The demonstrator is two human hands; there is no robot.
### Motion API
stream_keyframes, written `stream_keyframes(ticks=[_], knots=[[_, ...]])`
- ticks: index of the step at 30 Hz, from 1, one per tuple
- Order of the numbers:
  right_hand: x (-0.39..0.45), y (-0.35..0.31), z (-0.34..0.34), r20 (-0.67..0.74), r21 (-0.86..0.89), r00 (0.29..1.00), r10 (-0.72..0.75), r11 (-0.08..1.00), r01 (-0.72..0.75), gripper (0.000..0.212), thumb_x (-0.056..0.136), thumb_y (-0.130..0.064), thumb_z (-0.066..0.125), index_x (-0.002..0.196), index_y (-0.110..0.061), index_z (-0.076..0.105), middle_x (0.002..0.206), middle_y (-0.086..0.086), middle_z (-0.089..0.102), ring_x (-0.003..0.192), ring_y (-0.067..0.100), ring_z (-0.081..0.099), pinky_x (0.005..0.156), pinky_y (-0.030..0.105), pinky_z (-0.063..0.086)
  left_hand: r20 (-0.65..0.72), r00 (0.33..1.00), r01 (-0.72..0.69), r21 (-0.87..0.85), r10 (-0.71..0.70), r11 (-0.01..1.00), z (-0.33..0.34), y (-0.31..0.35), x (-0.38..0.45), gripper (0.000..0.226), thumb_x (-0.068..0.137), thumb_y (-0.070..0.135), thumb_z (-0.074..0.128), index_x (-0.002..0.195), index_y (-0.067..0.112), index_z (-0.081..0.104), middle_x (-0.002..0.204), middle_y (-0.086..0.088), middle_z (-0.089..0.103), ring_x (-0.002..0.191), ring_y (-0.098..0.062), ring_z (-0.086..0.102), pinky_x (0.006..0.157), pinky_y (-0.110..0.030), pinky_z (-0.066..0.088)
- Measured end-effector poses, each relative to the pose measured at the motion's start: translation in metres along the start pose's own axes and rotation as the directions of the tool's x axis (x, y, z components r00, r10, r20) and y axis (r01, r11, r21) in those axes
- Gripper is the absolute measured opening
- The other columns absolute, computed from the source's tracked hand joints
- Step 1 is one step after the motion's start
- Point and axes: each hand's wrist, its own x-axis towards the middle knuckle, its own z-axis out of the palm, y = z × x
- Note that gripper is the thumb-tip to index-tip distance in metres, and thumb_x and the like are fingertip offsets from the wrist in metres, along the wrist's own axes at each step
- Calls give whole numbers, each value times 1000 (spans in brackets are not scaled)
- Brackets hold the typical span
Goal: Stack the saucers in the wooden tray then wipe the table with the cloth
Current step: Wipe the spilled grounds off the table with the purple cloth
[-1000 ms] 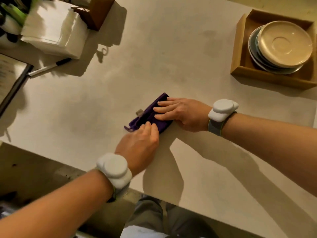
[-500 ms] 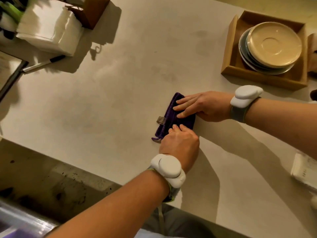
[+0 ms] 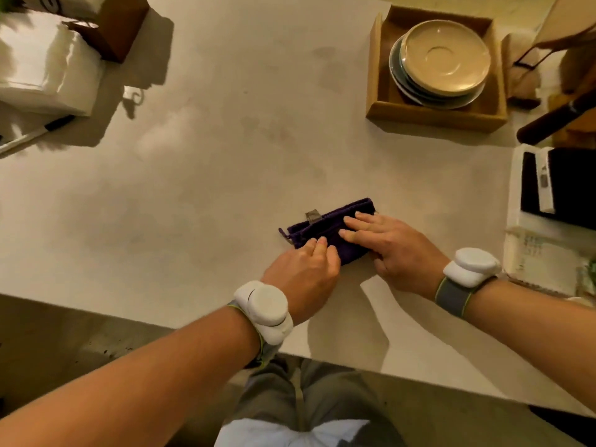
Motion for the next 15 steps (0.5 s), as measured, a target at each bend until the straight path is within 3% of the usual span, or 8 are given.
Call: stream_keyframes(ticks=[3,6,8,11,15], knots=[[-34,-22,23,-73,-14,996,53,998,-54,65,67,13,54,128,-10,58,137,13,53,131,34,44,108,46,31,41,993,-116,54,114,992,10,8,-21,47,100,6,26,145,-8,20,151,-33,26,138,-44,31,108,-49,38],[-67,-49,46,-157,-58,983,98,992,-109,62,66,6,50,125,-11,62,133,12,58,125,34,50,104,49,32,-15,979,-200,146,204,969,21,20,-51,46,95,15,45,138,-3,44,138,-26,51,125,-37,52,97,-39,50],[-86,-65,59,-177,-81,976,128,986,-143,61,68,6,57,126,-12,61,134,10,57,126,32,50,104,50,31,-32,961,-266,145,273,953,28,24,-68,46,87,24,61,128,5,59,126,-17,65,113,-29,63,88,-32,56],[-109,-88,77,-182,-53,965,190,978,-203,65,68,7,71,128,-14,59,135,8,57,127,29,50,105,51,34,-64,945,-314,91,321,945,34,25,-87,47,80,32,71,121,10,67,120,-10,69,108,-23,67,85,-29,56],[-133,-120,96,-163,-37,953,254,964,-263,67,66,4,75,128,-17,59,133,5,58,126,24,51,104,49,38,-24,936,-349,61,351,935,39,27,-107,47,73,32,77,115,12,70,115,-8,72,106,-21,68,85,-28,55]])
